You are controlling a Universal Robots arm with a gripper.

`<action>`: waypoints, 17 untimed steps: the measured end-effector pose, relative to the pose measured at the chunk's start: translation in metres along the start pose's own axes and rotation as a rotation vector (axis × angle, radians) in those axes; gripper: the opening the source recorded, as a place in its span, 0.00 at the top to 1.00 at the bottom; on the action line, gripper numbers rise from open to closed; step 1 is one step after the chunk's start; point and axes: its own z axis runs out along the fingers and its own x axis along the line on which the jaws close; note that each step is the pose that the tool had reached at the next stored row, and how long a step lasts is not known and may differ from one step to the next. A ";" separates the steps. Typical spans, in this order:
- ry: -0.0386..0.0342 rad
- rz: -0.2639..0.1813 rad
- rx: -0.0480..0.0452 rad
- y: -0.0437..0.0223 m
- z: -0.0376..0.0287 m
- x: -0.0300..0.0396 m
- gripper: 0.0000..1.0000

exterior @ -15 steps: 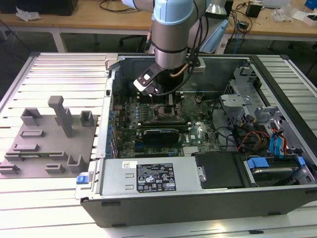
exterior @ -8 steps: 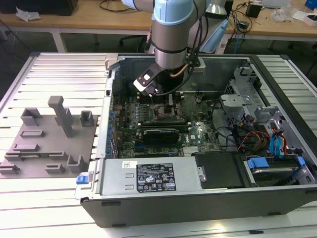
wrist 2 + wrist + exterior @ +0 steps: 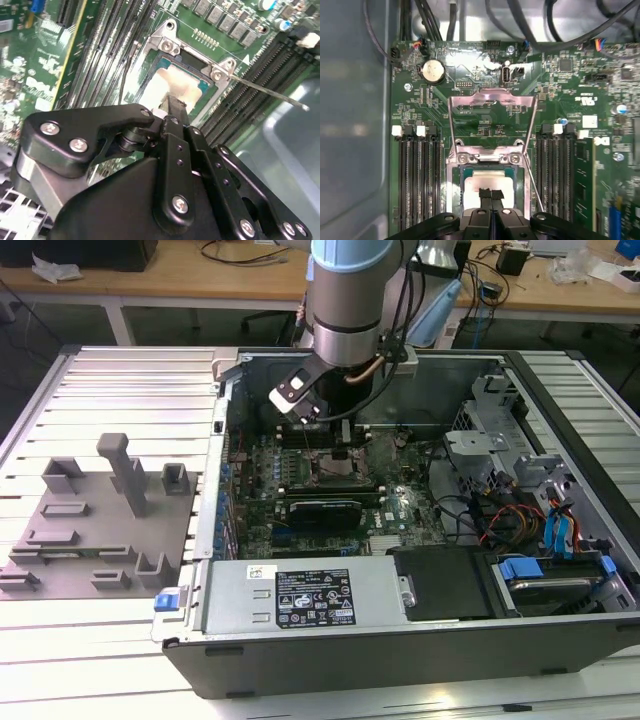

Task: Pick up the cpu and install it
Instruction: 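Place the cpu into insertion slot, then close the cpu cover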

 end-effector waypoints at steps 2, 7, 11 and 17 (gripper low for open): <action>-0.0001 0.000 0.0001 0.0006 -0.0116 -0.0001 0.89; -0.0002 0.001 0.0001 0.0019 -0.0376 -0.0003 0.89; 0.0000 0.001 0.0000 0.0021 -0.0411 -0.0003 0.89; -0.0002 0.003 0.0001 0.0021 -0.0411 -0.0003 0.89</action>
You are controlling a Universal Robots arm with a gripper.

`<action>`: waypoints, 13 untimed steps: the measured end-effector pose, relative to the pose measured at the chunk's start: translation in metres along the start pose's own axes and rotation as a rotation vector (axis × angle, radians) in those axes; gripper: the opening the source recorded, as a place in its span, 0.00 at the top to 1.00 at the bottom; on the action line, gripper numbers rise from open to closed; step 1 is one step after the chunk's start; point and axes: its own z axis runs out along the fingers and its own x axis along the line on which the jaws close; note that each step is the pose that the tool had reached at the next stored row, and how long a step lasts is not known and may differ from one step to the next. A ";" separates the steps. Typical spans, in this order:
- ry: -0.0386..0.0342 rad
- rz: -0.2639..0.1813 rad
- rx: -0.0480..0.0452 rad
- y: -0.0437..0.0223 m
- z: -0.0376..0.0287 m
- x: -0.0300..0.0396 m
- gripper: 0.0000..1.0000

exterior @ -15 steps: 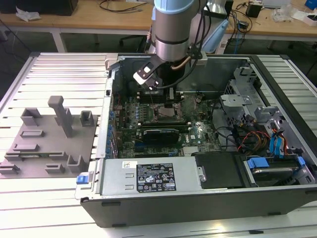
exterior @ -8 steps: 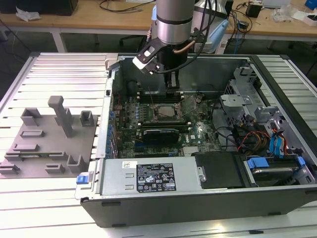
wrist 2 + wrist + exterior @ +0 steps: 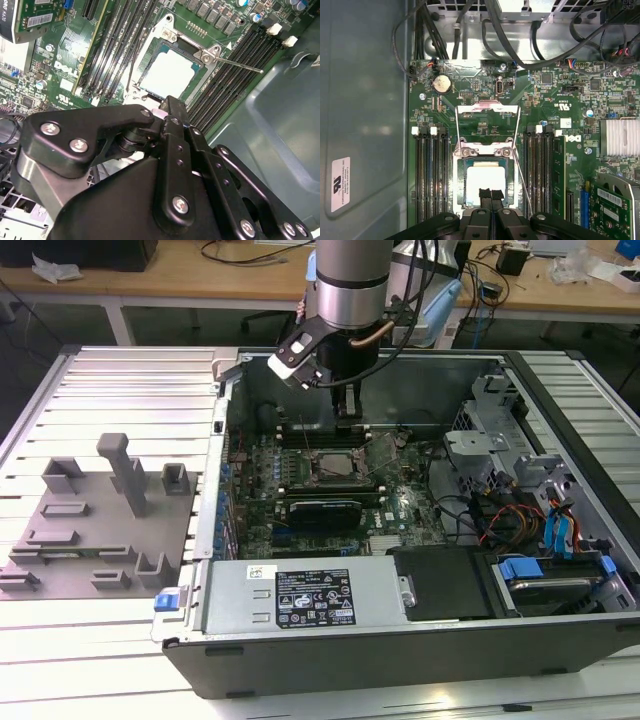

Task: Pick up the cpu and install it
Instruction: 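Close the cpu cover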

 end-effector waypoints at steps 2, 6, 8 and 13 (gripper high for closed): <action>0.0000 0.000 0.0000 0.0000 0.0000 0.0000 0.89; -0.0002 0.000 0.0001 0.0000 -0.0005 0.0000 0.89; 0.0000 0.000 0.0000 0.0001 -0.0018 0.0000 0.89; -0.0001 0.000 0.0000 0.0006 -0.0114 -0.0001 0.89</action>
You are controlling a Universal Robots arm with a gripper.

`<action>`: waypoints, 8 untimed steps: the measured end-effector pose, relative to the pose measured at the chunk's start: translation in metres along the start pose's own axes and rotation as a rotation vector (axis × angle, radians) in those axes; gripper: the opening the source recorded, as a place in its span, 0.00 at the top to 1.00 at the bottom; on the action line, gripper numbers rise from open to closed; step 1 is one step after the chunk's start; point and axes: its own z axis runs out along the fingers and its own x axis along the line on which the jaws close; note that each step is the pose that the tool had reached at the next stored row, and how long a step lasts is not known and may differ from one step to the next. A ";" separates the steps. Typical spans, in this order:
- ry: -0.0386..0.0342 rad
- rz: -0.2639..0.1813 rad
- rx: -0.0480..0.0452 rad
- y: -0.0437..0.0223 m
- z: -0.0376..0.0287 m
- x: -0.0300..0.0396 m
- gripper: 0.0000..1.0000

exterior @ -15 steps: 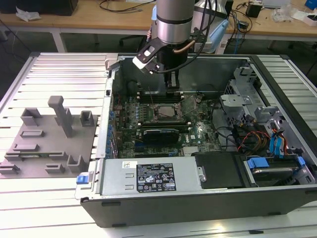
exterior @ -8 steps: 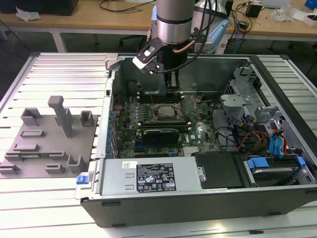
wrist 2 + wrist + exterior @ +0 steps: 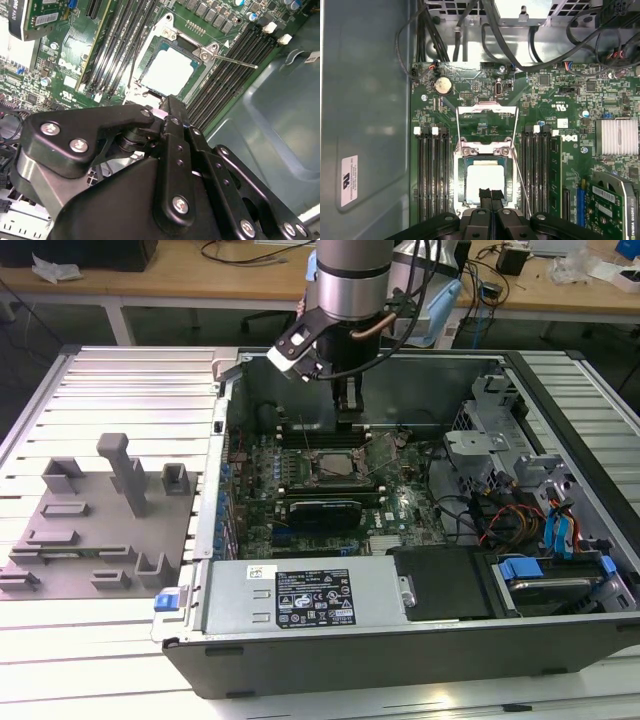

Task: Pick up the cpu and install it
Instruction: 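Close the cpu cover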

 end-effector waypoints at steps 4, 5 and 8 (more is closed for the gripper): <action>0.0001 0.000 0.0000 0.0004 -0.0066 0.0000 0.89; 0.0000 0.000 0.0000 0.0004 -0.0072 0.0000 0.89; 0.0003 0.000 -0.0002 0.0005 -0.0090 0.0000 0.89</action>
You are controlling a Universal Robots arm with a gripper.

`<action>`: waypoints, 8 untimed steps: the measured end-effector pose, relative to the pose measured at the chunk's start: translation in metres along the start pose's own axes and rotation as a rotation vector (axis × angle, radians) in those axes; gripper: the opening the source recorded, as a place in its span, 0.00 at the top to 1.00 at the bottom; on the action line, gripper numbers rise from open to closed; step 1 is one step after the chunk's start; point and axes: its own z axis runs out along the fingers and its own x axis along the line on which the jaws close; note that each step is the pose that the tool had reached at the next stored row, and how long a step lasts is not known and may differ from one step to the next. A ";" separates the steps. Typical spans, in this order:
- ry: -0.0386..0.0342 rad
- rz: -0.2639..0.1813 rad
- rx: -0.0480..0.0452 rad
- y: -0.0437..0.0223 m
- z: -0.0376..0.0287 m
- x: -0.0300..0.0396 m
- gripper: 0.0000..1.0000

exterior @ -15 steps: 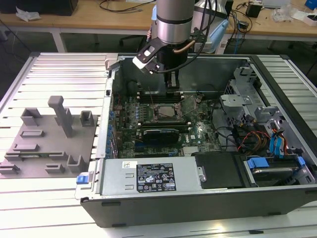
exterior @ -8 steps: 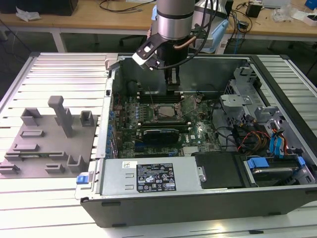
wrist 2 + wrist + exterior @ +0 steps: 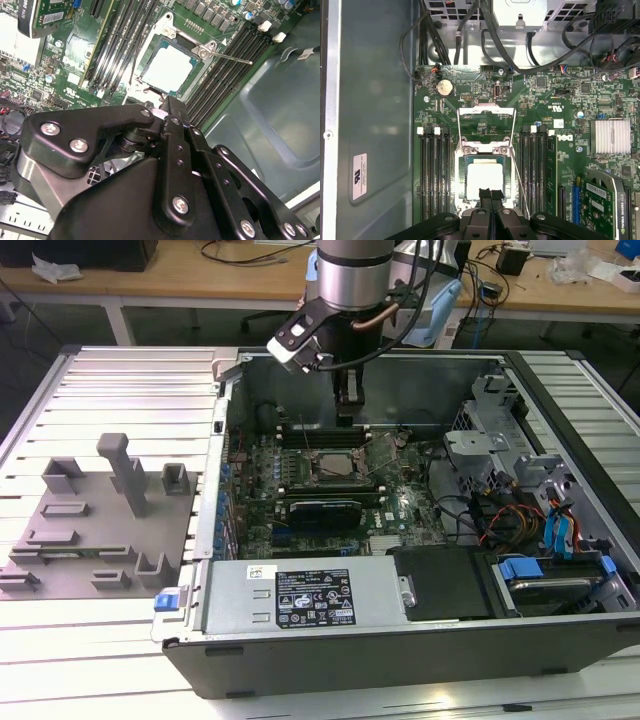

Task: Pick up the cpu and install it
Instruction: 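Close the cpu cover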

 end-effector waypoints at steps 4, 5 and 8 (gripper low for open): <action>-0.0002 0.000 0.0001 0.0000 -0.0003 0.0000 0.89; -0.0001 0.000 0.0001 0.0001 -0.0003 0.0000 0.89; -0.0003 0.000 0.0002 0.0009 -0.0004 0.0000 0.89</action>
